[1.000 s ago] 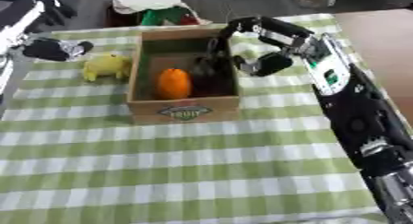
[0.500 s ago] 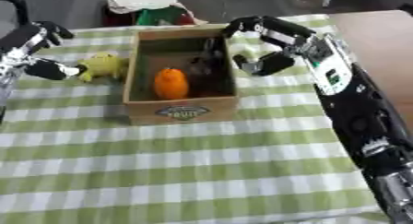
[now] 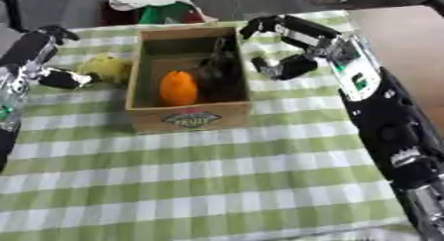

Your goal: Pick up objects on the table and place them in the box.

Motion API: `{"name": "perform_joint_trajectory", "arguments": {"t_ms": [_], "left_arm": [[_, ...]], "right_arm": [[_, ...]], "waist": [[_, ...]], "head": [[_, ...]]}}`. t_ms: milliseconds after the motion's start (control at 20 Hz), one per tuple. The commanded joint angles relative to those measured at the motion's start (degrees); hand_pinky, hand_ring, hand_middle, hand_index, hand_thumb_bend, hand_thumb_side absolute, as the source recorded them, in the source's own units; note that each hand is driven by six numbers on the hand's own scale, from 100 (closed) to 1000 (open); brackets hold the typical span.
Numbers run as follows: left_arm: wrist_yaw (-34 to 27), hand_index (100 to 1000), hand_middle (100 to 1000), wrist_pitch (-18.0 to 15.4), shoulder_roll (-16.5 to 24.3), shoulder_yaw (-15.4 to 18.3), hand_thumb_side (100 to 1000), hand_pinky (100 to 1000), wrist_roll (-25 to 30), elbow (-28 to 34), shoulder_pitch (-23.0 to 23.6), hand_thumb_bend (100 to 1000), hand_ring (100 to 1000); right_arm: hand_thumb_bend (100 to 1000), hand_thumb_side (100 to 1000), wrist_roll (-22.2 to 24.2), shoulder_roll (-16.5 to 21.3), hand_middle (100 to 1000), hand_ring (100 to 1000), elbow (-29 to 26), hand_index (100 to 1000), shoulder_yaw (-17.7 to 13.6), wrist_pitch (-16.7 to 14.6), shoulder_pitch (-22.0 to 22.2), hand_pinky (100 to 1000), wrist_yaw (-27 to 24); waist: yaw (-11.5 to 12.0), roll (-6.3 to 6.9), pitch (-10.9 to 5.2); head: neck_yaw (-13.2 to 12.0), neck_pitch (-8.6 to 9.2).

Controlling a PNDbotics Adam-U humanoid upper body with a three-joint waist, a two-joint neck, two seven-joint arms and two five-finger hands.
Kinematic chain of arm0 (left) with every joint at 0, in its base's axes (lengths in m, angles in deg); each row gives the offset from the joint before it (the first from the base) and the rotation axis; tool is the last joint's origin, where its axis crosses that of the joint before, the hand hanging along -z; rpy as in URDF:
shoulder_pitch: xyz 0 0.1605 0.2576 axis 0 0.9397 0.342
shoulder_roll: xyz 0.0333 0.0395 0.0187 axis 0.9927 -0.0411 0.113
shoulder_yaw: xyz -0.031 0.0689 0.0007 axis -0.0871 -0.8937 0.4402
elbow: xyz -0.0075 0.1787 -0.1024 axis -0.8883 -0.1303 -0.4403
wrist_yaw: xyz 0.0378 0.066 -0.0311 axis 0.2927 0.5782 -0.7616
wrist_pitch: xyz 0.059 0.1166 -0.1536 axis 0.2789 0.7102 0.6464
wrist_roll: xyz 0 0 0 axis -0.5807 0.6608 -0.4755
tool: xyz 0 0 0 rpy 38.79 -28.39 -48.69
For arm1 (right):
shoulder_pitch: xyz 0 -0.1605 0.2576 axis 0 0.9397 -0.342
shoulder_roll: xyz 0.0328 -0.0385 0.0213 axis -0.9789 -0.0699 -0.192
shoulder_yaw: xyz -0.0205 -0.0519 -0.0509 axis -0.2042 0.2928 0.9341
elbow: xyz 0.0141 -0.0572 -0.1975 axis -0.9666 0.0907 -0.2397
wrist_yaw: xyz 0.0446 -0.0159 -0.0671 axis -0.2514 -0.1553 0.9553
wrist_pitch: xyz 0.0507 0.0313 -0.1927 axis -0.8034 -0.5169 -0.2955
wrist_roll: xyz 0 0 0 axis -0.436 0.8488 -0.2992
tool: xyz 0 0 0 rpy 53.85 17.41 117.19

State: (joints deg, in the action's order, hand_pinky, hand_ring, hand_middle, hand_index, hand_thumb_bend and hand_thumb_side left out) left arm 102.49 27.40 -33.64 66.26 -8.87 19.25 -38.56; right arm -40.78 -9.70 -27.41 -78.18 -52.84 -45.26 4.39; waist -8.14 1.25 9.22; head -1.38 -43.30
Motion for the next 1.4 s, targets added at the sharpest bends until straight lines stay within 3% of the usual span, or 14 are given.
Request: {"name": "perform_joint_trajectory", "arguments": {"t_ms": [50,200,350,550,600,800,1250,1300,1400], "left_arm": [[0.7,825,804,-0.4,1.1,0.4,285,761,-1.9,-0.7,-1.5,583,795],[0.8,825,804,-0.6,1.1,0.4,285,761,-2.2,-1.0,-1.5,583,795],[0.3,806,744,-1.0,0.3,0.7,201,712,-1.6,-2.2,-1.4,479,727],[-0.2,783,713,-1.2,-0.2,1.0,117,702,-0.5,-3.4,-1.5,393,704],[-0.4,783,713,-1.3,-0.3,1.0,117,702,-0.2,-3.5,-1.5,393,704],[-0.7,714,609,-0.9,-0.5,1.1,100,655,-0.3,-3.6,-1.5,237,611],[-0.7,714,609,-0.4,-0.6,1.0,100,655,-1.3,-3.7,-1.4,237,611],[-0.8,456,342,-0.3,-0.4,1.1,100,501,-1.5,-3.5,-1.6,100,385],[-2.1,443,329,0.9,0.0,3.2,100,494,-2.8,-1.4,-2.1,100,376]], "right_arm": [[100,252,1.0,0.9,800,1000,-1.2,920,0.0,-0.9,-1.6,922,-0.5],[100,252,1.0,0.9,800,1000,-1.2,920,0.0,-0.9,-1.6,922,-0.5],[100,253,1.1,0.9,799,1000,-1.2,920,-0.1,-1.0,-2.1,922,-0.5],[100,254,1.2,0.9,799,1000,-1.1,920,-0.1,-1.0,-2.3,922,-0.4],[100,254,1.2,0.9,799,1000,-1.1,920,-0.1,-1.0,-2.3,922,-0.4],[100,254,1.2,0.9,799,1000,-1.0,920,-0.2,-0.9,-2.4,922,-0.2],[100,254,1.1,0.9,799,1000,-1.0,920,-0.3,-0.9,-2.4,922,-0.1],[100,256,1.1,0.9,799,1000,-1.0,922,-0.3,-0.9,-2.3,923,-0.1],[100,256,1.1,0.9,799,1000,-0.9,922,-0.4,-0.9,-2.2,923,-0.1]], "waist": [[0.0,-0.05,-0.93],[0.0,-0.05,-0.93],[-0.7,-0.26,0.02],[-1.0,-0.35,0.43],[-1.0,-0.37,0.47],[-0.9,-0.41,0.59],[-0.9,-0.42,0.62],[-0.7,-0.49,0.49],[-0.5,-0.59,0.33]], "head": [[-0.1,0.25],[-0.1,0.25],[0.2,0.64],[0.2,0.78],[0.2,0.77],[0.3,0.78],[0.3,0.79],[0.4,0.73],[0.5,0.72]]}}
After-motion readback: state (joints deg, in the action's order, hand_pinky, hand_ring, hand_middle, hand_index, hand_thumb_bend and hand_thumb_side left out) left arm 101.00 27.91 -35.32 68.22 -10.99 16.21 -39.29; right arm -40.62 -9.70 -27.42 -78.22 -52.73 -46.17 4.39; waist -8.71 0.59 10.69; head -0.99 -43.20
